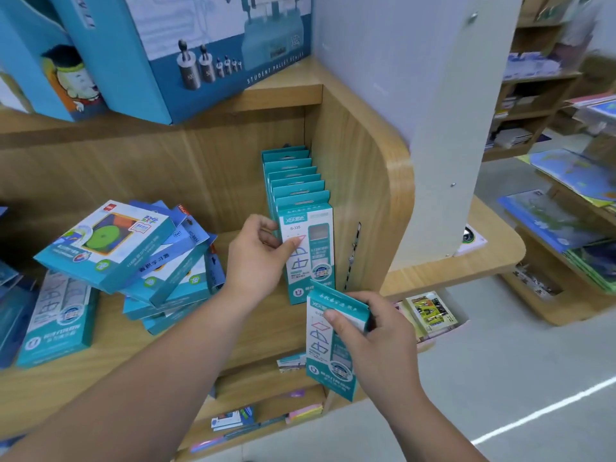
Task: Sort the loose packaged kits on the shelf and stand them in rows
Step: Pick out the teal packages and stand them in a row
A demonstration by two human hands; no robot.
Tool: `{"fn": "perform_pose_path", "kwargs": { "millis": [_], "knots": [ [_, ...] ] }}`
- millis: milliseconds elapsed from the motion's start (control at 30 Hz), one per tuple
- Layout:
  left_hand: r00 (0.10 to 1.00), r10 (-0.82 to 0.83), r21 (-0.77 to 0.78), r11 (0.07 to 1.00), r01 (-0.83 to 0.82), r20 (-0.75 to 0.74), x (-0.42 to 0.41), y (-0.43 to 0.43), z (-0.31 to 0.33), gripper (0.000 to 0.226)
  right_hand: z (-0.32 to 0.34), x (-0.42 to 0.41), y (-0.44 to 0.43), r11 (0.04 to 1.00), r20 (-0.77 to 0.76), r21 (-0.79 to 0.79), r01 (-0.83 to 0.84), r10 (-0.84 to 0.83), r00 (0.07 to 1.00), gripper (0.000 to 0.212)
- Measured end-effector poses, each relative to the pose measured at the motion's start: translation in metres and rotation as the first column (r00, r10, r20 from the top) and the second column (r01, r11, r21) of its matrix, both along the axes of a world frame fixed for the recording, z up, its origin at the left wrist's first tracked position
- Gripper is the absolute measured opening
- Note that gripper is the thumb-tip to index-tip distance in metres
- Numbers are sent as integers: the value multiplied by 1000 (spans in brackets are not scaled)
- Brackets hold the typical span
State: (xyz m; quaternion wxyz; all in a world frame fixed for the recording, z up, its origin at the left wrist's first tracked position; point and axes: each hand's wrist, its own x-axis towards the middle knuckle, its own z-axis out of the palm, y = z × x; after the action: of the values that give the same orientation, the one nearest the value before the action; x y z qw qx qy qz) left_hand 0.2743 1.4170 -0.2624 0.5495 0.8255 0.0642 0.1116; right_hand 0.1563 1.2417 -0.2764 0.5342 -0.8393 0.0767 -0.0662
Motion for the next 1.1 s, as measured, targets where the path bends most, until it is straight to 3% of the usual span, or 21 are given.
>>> {"fn": "perform_pose_path", "kwargs": {
  "millis": [133,200,267,367,433,533,633,767,900,1100],
  "knots": [
    [998,60,20,998,-59,-36,-18,5,3,38,2,-1,-2,999,2,45,-23,23,1000,23],
    [1000,30,-53,998,-30,-10,-40,10,2,18,5,-2,-2,996,15,79,-47,46,999,22],
    [990,-138,-168,977,133,-20,-68,14,0,7,10,-3,1,991,43,108,-82,78,996,21],
    [892,-443,-312,863,397,-91,-102,22,-8,23,19,0,9,982,92,127,-138,127,988,20],
    [864,-490,-351,834,426,-116,-112,26,-15,33,24,4,14,973,100,144,-181,168,981,22],
    [901,-421,-358,861,362,-102,-112,29,-16,29,25,9,20,975,123,103,-195,182,976,24],
    [935,-347,-285,905,315,-68,-109,30,-12,24,28,9,15,984,220,-72,-163,175,960,32],
    [983,-180,-272,948,164,-35,-100,26,-6,21,30,6,-3,965,450,-259,36,87,889,24],
    [994,-106,-261,960,99,-13,-80,17,-2,20,24,10,-14,959,462,-252,127,4,887,15],
    [998,-55,-171,984,56,7,-48,1,-9,21,16,15,-17,968,440,-230,105,7,898,17]
  ]
}}
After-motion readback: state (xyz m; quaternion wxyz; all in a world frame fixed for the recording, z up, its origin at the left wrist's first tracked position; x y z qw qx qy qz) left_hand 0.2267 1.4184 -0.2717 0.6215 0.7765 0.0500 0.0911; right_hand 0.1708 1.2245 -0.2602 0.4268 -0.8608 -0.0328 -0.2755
